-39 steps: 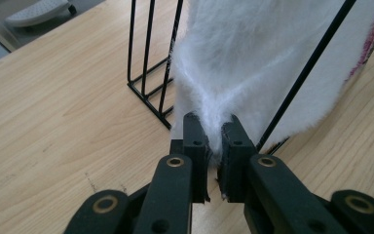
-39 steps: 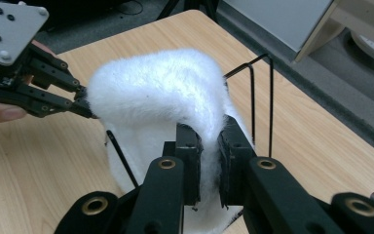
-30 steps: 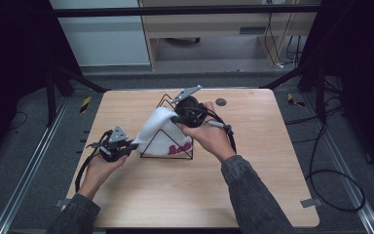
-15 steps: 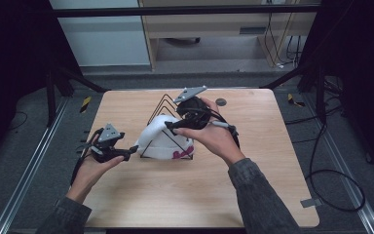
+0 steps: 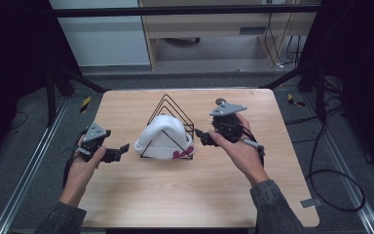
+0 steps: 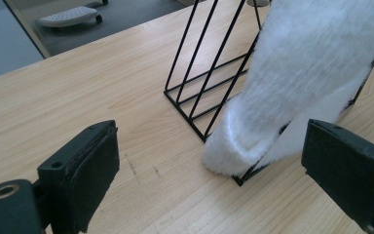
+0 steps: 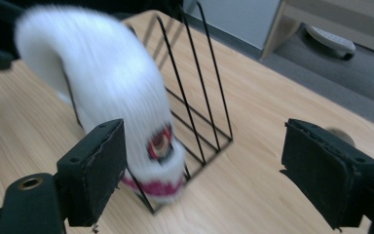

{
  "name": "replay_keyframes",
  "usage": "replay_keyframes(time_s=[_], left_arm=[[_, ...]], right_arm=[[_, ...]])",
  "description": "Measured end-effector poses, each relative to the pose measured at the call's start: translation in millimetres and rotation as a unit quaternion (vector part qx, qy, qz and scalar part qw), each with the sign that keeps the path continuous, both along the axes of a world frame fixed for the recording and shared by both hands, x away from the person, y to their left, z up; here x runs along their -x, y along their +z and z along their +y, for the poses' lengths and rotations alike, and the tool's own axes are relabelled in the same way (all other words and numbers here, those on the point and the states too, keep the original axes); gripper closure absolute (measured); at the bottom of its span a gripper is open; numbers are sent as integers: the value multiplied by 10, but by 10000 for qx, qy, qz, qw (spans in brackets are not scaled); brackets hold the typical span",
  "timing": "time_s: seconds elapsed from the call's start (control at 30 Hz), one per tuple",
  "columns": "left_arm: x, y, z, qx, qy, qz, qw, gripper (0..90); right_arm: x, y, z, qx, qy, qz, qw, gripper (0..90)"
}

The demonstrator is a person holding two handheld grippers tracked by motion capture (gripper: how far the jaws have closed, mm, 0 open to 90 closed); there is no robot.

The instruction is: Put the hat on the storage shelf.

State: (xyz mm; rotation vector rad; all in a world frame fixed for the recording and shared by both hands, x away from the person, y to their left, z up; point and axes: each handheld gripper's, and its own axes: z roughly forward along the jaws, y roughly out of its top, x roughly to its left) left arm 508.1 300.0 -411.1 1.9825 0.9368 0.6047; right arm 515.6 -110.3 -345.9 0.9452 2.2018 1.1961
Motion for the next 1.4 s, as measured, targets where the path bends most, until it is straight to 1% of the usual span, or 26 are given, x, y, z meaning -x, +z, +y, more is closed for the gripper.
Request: replay_keyframes(time_s=[0.17, 0.2, 0.3, 0.33, 0.4, 0.47, 0.53, 0.57, 0.7, 0.8, 0.9, 0.93, 0.97, 1.0, 1.03, 1.1, 1.13, 1.2, 1.23, 1.3, 1.33, 1.4], left_arm=[[-23, -96, 76, -158, 45, 137, 9998, 62], [-25, -114, 89, -163, 64, 169, 9997, 62], [-41, -183, 155, -226, 89, 297, 9993, 57], [-43, -201, 166, -227, 101, 311, 9992, 57], [-46, -251, 184, -277, 91, 365, 9989, 57], [-54, -302, 198, -303, 110, 436, 9985, 57], [-64, -358, 205, -276, 95, 482, 9984, 57], [-72, -373, 205, -292, 102, 507, 9982, 57], [-127, -452, 209, -299, 98, 589, 9978, 57], [-167, -527, 214, -223, 54, 721, 9971, 53], [-210, -633, 212, -320, -42, 944, 9950, 48], [-219, -661, 208, -317, -44, 994, 9945, 47], [-235, -692, 214, -378, -54, 1059, 9936, 47], [-249, -721, 221, -375, -47, 1119, 9930, 46], [-260, -747, 227, -328, -56, 1176, 9925, 46], [-276, -790, 232, -316, -53, 1283, 9912, 46], [-281, -811, 228, -334, -53, 1314, 9907, 45], [-283, -851, 232, -409, -23, 1350, 9900, 45], [-284, -876, 238, -380, -25, 1403, 9894, 45], [-265, -905, 251, -313, 9, 1287, 9912, 31], [-262, -903, 252, -317, 23, 1294, 9911, 31], [-263, -901, 254, -320, 40, 1307, 9909, 31]], right_arm=[[145, -349, -360, 95, -206, 104, 9997, 176], [182, -451, -448, 84, -257, 159, 9995, 176], [252, -689, -630, 45, -391, 295, 9988, 176], [281, -800, -707, -8, -464, 385, 9982, 175], [318, -950, -802, -21, -584, 532, 9969, 175], [348, -1108, -899, -21, -686, 634, 9956, 173], [386, -1266, -987, -113, -840, 763, 9935, 171], [389, -1317, -1019, -102, -870, 769, 9932, 168], [389, -1459, -1076, -109, -1063, 882, 9904, 164], [367, -1546, -1105, -83, -1191, 935, 9884, 158], [343, -1616, -1109, 23, -1340, 955, 9864, 156], [336, -1642, -1107, 62, -1379, 954, 9858, 155], [332, -1652, -1103, 70, -1401, 972, 9853, 151], [331, -1651, -1096, 108, -1426, 965, 9850, 149], [328, -1653, -1086, 153, -1459, 945, 9847, 148], [328, -1655, -1060, 249, -1435, 931, 9849, 141], [329, -1655, -1049, 240, -1423, 935, 9851, 139], [330, -1657, -1034, 235, -1468, 943, 9844, 133], [332, -1657, -1030, 248, -1498, 943, 9839, 130], [335, -1658, -1008, 236, -1589, 948, 9824, 117], [339, -1656, -987, 212, -1663, 989, 9809, 106], [329, -1660, -954, 226, -1767, 996, 9790, 89]])
